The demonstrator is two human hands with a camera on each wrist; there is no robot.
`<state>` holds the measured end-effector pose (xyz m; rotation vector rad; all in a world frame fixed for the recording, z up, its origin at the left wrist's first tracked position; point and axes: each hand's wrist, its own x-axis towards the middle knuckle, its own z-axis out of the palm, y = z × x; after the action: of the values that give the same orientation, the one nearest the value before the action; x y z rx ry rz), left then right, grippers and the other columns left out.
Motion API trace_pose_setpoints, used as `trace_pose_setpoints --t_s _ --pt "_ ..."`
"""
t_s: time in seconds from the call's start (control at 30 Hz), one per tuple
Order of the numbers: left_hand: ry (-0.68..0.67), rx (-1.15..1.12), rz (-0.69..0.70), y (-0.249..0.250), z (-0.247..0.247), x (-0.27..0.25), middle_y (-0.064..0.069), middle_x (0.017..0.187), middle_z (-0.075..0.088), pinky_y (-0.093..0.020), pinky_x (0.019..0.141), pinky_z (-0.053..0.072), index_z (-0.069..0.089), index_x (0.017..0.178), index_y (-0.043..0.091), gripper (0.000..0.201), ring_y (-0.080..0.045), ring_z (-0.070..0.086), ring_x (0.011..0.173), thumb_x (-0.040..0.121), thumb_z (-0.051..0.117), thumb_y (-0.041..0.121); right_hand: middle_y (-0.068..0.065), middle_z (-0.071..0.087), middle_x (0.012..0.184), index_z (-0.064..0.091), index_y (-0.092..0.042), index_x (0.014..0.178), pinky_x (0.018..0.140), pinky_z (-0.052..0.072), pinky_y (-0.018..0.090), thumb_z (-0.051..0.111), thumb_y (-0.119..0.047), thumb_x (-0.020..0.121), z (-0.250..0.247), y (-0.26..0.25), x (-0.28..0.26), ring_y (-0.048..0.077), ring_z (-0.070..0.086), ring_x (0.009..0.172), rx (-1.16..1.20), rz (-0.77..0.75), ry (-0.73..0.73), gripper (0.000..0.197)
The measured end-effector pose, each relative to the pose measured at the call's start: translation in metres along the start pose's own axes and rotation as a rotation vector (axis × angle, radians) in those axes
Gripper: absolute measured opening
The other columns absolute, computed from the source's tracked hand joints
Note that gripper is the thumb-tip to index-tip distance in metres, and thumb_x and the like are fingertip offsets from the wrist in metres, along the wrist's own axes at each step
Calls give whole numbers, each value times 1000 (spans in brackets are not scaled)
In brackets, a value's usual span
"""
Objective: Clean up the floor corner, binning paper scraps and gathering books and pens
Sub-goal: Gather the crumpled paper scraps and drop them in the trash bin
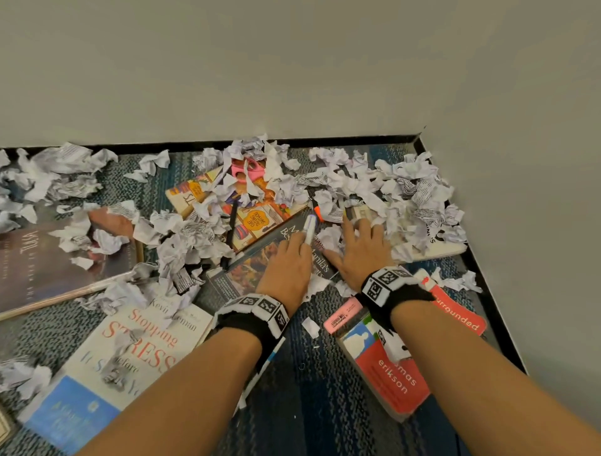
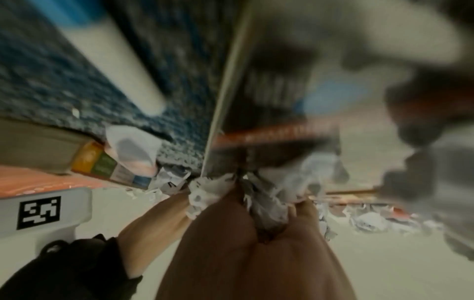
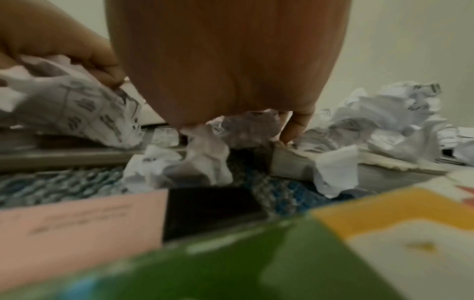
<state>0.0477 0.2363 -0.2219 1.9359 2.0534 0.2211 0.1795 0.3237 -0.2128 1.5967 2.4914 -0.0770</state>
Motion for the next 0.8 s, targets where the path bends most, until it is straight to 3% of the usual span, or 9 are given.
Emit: trace_pose_setpoints --t_s 0.1,0.17,0.23,0.33,0.43,0.53,0.63,0.7,0.8 --pt "45 34 -46 -2 3 -9 -21 115 49 -41 78 47 53 104 1 14 -36 51 97 89 53 0 22 54 115 53 -5 126 79 49 47 59 -45 89 3 -8 -1 39 53 101 19 -24 55 54" --pt "93 47 -66 -6 4 -13 -19 97 55 -38 66 45 55 91 2 13 -34 55 83 83 66 3 23 48 123 44 -2 130 86 44 45 45 -34 98 2 -9 2 39 50 106 75 -42 -9 45" --pt "61 -10 -104 -6 0 -15 -17 107 50 -36 72 42 51 98 4 9 -34 52 95 92 57 8 23 43 126 40 -1 128 87 41 42 37 -25 102 -2 -6 3 38 50 104 94 -59 -53 36" --pt "-63 -48 -127 -11 -9 -18 -11 121 40 -35 81 38 40 110 8 13 -30 42 111 98 42 7 22 41 120 43 -2 118 72 41 41 37 -16 101 -12 -2 -3 38 52 90 202 -25 -14 23" --pt "-62 -82 -102 -14 -21 -23 -11 115 45 -33 70 32 35 108 10 25 -30 49 99 90 48 -2 19 40 114 43 -1 108 63 38 37 43 -4 94 -23 5 -15 30 43 71 289 17 11 15" --pt "-20 -181 -164 -20 -29 -31 -14 109 56 -37 63 35 30 115 11 34 -33 57 85 90 51 1 19 42 125 40 0 125 79 41 38 49 6 86 -32 14 -27 33 47 93 354 26 -2 40" --pt "8 -195 -171 -27 -32 -36 -16 114 58 -45 68 47 24 139 16 56 -38 60 89 90 49 6 16 48 127 33 -11 144 90 40 37 43 8 88 -42 21 -46 33 49 112 475 36 20 61" --pt "-2 -156 -182 -32 -34 -41 -15 120 51 -44 76 49 27 145 23 57 -38 58 98 93 44 10 11 54 118 42 -15 139 87 42 37 42 2 90 -42 22 -57 29 52 106 449 20 32 52" --pt "9 -90 -246 -37 -33 -52 -15 125 45 -42 86 44 37 143 20 45 -34 48 111 98 39 20 11 55 110 48 -14 126 85 46 41 32 -28 97 -28 14 -65 28 53 96 345 7 36 35"
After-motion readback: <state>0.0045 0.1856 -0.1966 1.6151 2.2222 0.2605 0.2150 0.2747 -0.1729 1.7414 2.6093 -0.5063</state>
